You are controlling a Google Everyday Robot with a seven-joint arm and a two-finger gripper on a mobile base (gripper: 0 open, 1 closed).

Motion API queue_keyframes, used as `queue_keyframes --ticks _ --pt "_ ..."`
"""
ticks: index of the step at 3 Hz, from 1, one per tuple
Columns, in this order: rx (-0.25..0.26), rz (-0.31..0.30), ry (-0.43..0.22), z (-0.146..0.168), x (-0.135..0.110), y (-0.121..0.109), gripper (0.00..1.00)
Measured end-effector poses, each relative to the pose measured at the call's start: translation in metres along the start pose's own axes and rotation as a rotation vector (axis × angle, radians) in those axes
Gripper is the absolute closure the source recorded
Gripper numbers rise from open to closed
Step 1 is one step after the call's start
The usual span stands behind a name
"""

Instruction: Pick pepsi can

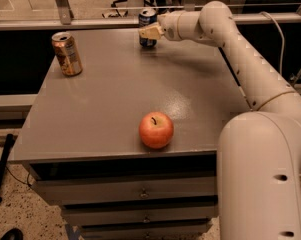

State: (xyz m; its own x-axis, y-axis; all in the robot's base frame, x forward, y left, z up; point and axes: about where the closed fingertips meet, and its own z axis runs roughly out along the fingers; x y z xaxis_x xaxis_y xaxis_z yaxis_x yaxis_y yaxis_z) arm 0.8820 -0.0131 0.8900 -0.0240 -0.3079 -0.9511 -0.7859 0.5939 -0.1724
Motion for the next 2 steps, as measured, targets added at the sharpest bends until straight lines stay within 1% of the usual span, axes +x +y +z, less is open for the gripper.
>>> queue_keyframes --ticks 1,2 --pt "-0.053 0.044 -0.073 -0.043 -0.016 0.007 1.0" --pt "-0.152 0.101 -0.164 -0.094 -0.041 0.031 1.0"
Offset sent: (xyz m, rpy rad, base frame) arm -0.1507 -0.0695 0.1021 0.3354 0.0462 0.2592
